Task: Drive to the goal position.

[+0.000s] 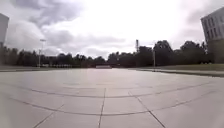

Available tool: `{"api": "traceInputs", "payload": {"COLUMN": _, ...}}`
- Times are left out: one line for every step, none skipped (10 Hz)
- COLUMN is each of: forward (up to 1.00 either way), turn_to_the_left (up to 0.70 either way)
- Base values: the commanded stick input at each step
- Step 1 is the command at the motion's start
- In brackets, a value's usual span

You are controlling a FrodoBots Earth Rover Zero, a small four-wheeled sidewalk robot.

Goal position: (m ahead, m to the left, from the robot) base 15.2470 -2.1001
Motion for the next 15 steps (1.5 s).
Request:
{"api": "traceInputs", "payload": {"forward": 0.70, "turn_to_the_left": 0.00}}
{"api": "traceInputs", "payload": {"forward": 0.70, "turn_to_the_left": 0.00}}
{"api": "traceInputs", "payload": {"forward": 0.70, "turn_to_the_left": 0.00}}
{"api": "traceInputs", "payload": {"forward": 0.70, "turn_to_the_left": 0.00}}
{"api": "traceInputs", "payload": {"forward": 0.70, "turn_to_the_left": 0.00}}
{"api": "traceInputs", "payload": {"forward": 0.70, "turn_to_the_left": 0.00}}
{"api": "traceInputs", "payload": {"forward": 0.70, "turn_to_the_left": 0.00}}
{"api": "traceInputs", "payload": {"forward": 0.70, "turn_to_the_left": 0.00}}
{"api": "traceInputs", "payload": {"forward": 0.70, "turn_to_the_left": 0.00}}
{"api": "traceInputs", "payload": {"forward": 0.70, "turn_to_the_left": 0.00}}
{"api": "traceInputs", "payload": {"forward": 0.70, "turn_to_the_left": 0.00}}
{"api": "traceInputs", "payload": {"forward": 0.70, "turn_to_the_left": 0.00}}
{"api": "traceInputs", "payload": {"forward": 0.70, "turn_to_the_left": 0.00}}
{"api": "traceInputs", "payload": {"forward": 0.70, "turn_to_the_left": 0.00}}
{"api": "traceInputs", "payload": {"forward": 0.70, "turn_to_the_left": 0.00}}
